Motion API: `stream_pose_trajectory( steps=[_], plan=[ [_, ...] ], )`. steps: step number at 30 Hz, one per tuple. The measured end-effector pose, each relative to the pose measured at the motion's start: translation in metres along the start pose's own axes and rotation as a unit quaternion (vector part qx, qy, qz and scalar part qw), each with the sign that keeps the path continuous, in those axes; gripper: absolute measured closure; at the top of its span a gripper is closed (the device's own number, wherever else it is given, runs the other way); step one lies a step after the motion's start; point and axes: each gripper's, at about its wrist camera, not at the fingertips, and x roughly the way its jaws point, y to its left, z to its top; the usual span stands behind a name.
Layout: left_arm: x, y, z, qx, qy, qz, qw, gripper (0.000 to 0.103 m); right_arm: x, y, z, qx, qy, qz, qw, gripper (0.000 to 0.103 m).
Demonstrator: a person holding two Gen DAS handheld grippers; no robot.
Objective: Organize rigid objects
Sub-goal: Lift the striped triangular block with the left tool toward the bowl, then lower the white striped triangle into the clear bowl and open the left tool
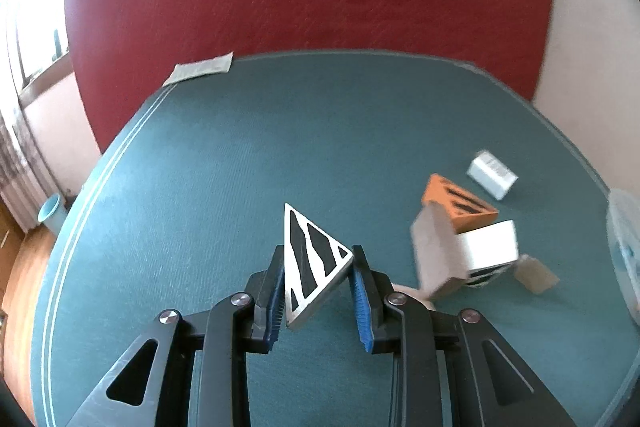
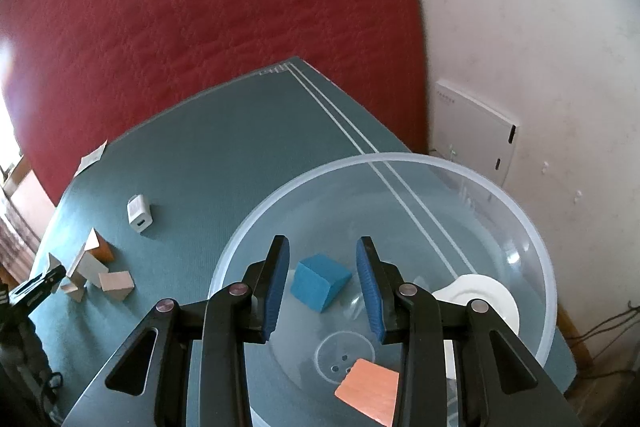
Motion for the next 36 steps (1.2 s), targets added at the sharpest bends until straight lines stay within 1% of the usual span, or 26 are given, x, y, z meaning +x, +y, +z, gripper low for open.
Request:
stream_pose_trajectory(
  steps=[4,7,10,14,16,18,23,26,31,36],
  plan=[
    [-0.015,-0.014,0.003,0.009,-0.013,-0.016,0.9997,0.072,-0.001,-0.002,0.004,0.004,-0.006,-0.001,1.000,0.067],
    [-0.029,-0.030,0.006,0.022,-0.025,-0.035,0.9988,0.072,-0.005,-0.008,0.008,0.011,-0.014,-0.006,1.000,0.067],
    [-0.043,-0.053,0.008,0.042,-0.036,-0.062,0.9965,0.072,-0.009,-0.017,0.013,0.023,-0.020,-0.014,0.999,0.067],
    [-0.052,-0.081,0.011,0.072,-0.043,-0.097,0.9918,0.072,-0.015,-0.033,0.019,0.044,-0.030,-0.025,0.998,0.067],
    [-0.059,-0.103,0.010,0.090,-0.042,-0.121,0.9877,0.072,-0.019,-0.041,0.022,0.055,-0.036,-0.030,0.997,0.067],
    [-0.061,-0.116,0.010,0.101,-0.040,-0.137,0.9847,0.072,-0.023,-0.050,0.024,0.065,-0.042,-0.034,0.996,0.067],
    [-0.063,-0.160,0.009,0.129,-0.020,-0.182,0.9747,0.072,-0.028,-0.063,0.027,0.081,-0.049,-0.038,0.995,0.067],
    [-0.067,-0.184,0.006,0.150,-0.019,-0.196,0.9690,0.072,-0.027,-0.067,0.027,0.086,-0.049,-0.038,0.994,0.067],
    [-0.069,-0.211,0.002,0.175,-0.015,-0.214,0.9609,0.072,-0.030,-0.069,0.028,0.087,-0.052,-0.033,0.994,0.067],
    [-0.068,-0.233,0.002,0.189,-0.007,-0.230,0.9546,0.072,-0.032,-0.074,0.025,0.092,-0.055,-0.030,0.994,0.067]
  ],
)
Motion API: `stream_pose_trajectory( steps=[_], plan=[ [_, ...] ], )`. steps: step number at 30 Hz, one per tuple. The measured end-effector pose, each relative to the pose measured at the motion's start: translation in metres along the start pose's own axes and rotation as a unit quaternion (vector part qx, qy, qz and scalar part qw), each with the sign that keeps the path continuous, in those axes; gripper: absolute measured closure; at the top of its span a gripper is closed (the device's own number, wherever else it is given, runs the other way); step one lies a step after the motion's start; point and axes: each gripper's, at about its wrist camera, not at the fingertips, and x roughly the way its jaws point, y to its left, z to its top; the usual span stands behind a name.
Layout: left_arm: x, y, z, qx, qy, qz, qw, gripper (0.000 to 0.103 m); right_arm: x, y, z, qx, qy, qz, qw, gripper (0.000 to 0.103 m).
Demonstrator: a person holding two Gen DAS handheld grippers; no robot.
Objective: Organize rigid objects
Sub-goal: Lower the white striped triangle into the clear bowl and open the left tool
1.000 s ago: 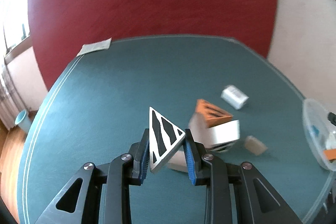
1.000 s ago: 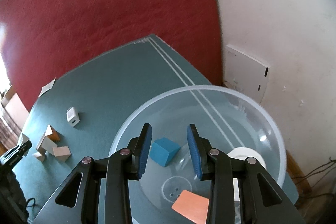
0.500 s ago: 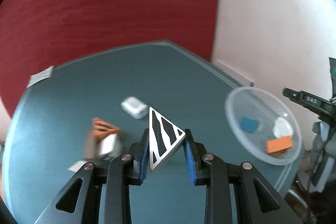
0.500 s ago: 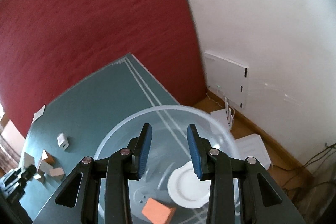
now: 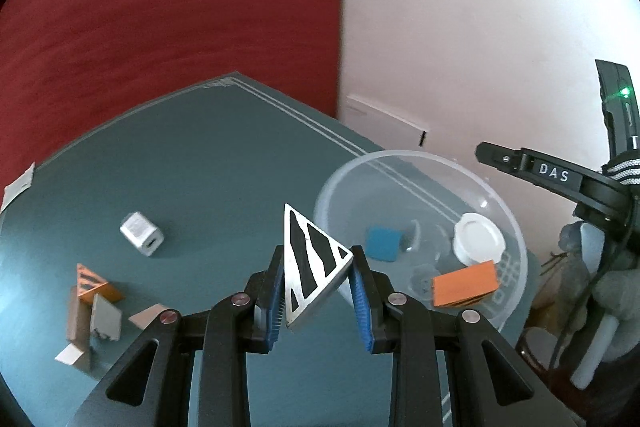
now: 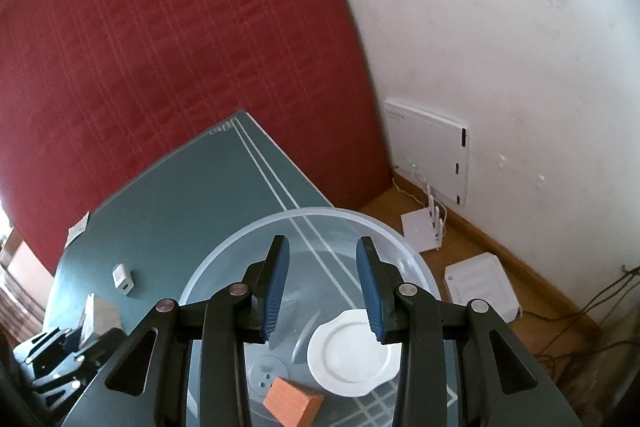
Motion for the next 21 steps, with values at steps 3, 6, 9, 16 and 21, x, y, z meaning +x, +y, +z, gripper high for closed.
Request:
stream_pose_trajectory(
  steps=[3,6,9,16,21],
  plan=[
    [0.004,-0.009,0.003,0.008,0.002,-0.010,0.9999,0.072,0.000,-0.001,-0.001,0.001,0.002,0.000,1.000,0.067],
    [0.006,-0.014,0.005,0.013,0.002,-0.019,0.9997,0.072,0.000,-0.001,-0.001,0.001,0.002,0.001,1.000,0.067],
    [0.007,-0.019,0.008,0.016,0.002,-0.035,0.9993,0.067,-0.001,0.000,0.000,0.000,0.003,0.002,1.000,0.067],
    [0.009,-0.018,0.006,0.011,-0.006,-0.027,0.9996,0.038,-0.002,-0.001,0.000,-0.002,0.006,0.004,1.000,0.067],
    [0.014,-0.006,0.002,-0.007,-0.013,0.014,0.9998,0.026,-0.003,0.000,-0.002,-0.005,0.007,0.005,1.000,0.067]
  ],
)
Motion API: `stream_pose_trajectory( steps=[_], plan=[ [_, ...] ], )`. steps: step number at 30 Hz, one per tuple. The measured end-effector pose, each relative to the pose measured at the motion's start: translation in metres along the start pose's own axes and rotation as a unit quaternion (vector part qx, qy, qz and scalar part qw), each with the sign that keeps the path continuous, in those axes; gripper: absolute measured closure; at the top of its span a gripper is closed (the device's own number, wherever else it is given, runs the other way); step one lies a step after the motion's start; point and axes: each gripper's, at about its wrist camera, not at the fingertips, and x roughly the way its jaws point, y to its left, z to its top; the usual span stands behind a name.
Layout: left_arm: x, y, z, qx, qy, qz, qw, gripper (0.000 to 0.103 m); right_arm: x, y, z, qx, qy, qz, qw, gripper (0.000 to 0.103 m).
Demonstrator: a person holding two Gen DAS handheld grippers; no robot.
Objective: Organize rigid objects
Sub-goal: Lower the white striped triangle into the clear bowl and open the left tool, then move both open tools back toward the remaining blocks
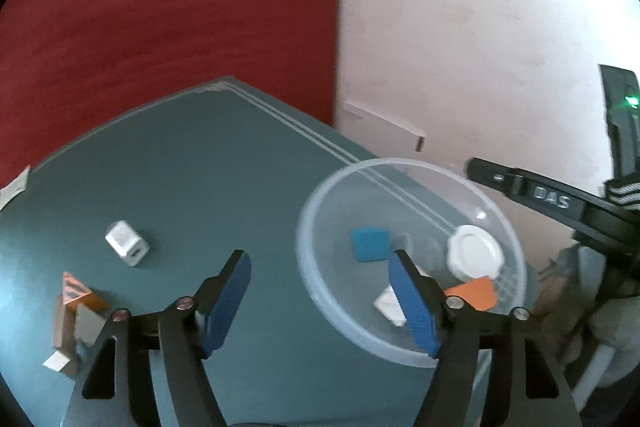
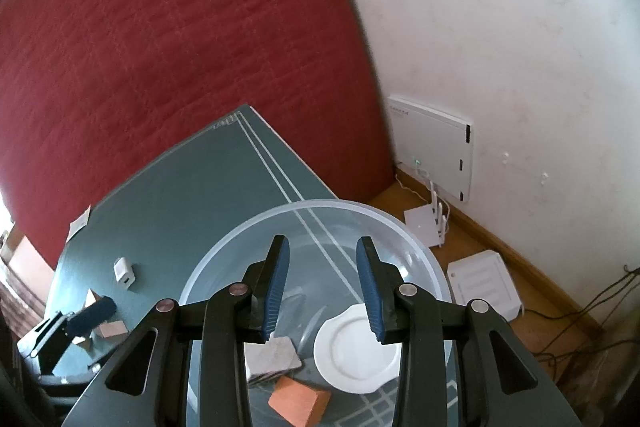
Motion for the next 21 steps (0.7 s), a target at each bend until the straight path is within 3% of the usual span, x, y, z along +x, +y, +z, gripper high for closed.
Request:
stream_pose_trajectory(
  steps=[3,5,10,21],
  plan=[
    [0.002,0.006,-0.001,-0.007,-0.004,0.027,0.9996,0.011,0.001,0.002,-0.002,-0.002,0.003,0.000,1.000,0.067],
    [0.001,0.010,-0.002,-0.013,-0.007,0.037,0.9992,0.007,0.002,0.002,-0.003,-0.003,0.006,0.001,1.000,0.067],
    [0.000,0.015,-0.007,-0.018,-0.014,0.062,0.9978,0.004,0.005,0.005,-0.006,-0.007,0.008,0.003,1.000,0.058],
    [-0.015,0.045,-0.013,-0.043,-0.034,0.105,0.9930,0.002,0.008,0.014,-0.014,-0.027,0.014,0.020,0.999,0.058]
  ],
)
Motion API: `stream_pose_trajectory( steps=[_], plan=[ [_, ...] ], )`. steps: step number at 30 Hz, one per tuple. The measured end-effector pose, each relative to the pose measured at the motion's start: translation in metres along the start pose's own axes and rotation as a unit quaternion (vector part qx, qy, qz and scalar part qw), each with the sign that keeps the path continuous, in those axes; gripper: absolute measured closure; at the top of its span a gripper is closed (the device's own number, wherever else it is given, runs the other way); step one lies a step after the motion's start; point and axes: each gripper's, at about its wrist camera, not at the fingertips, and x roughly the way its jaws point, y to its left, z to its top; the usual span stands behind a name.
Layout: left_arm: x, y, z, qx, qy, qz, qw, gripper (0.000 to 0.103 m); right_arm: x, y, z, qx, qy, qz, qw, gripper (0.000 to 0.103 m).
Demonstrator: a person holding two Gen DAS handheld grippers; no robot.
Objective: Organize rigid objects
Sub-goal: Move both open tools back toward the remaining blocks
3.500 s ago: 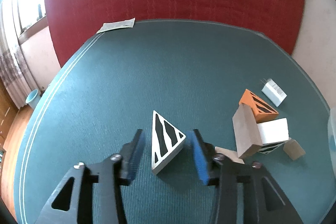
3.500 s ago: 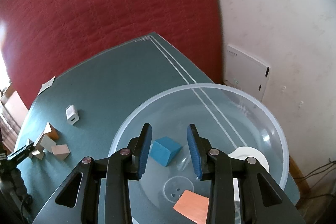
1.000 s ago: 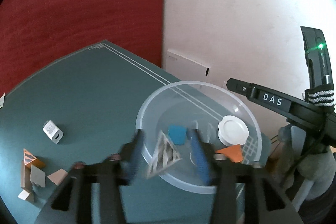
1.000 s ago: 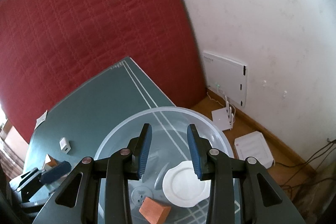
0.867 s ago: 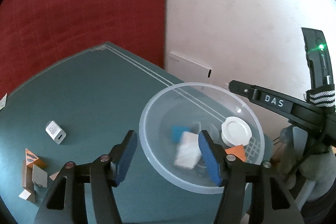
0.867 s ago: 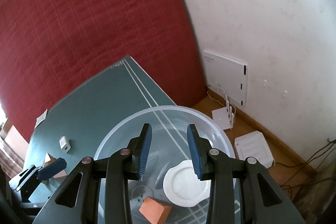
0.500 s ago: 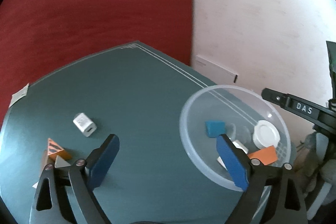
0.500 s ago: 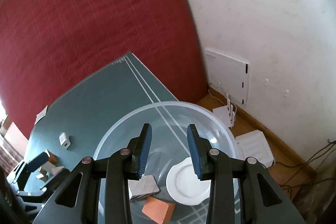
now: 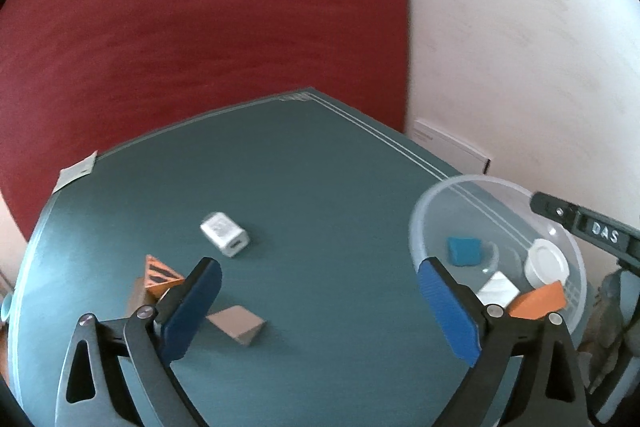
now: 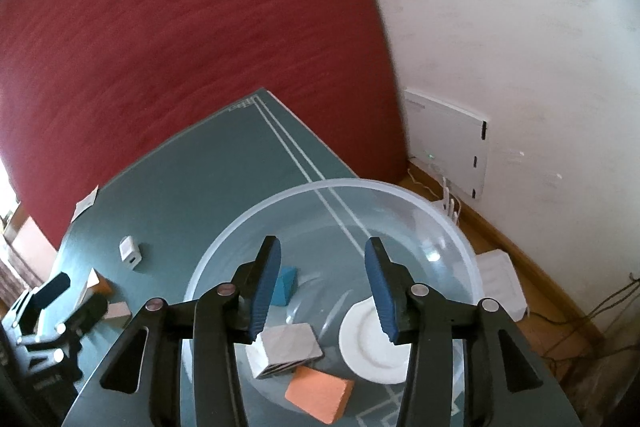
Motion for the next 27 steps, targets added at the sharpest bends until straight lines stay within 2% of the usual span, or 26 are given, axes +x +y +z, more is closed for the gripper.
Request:
stream_pose_trajectory(
  steps=[11,16,27],
  plan=[
    [-0.016,0.059,-0.002,-0.056,-0.009,0.041,0.9975,0.002,0.003,0.019,-0.012,-0.032,0.002,0.014,0.999,0.057],
    [-0.019,0.086,-0.009,-0.079,0.003,0.047,0.9958,0.002,0.002,0.028,-0.018,-0.049,-0.002,0.016,0.999,0.057],
    [-0.025,0.148,-0.031,-0.122,0.021,0.114,0.9857,0.002,0.004,0.046,-0.027,-0.082,0.000,0.019,0.996,0.057]
  ],
)
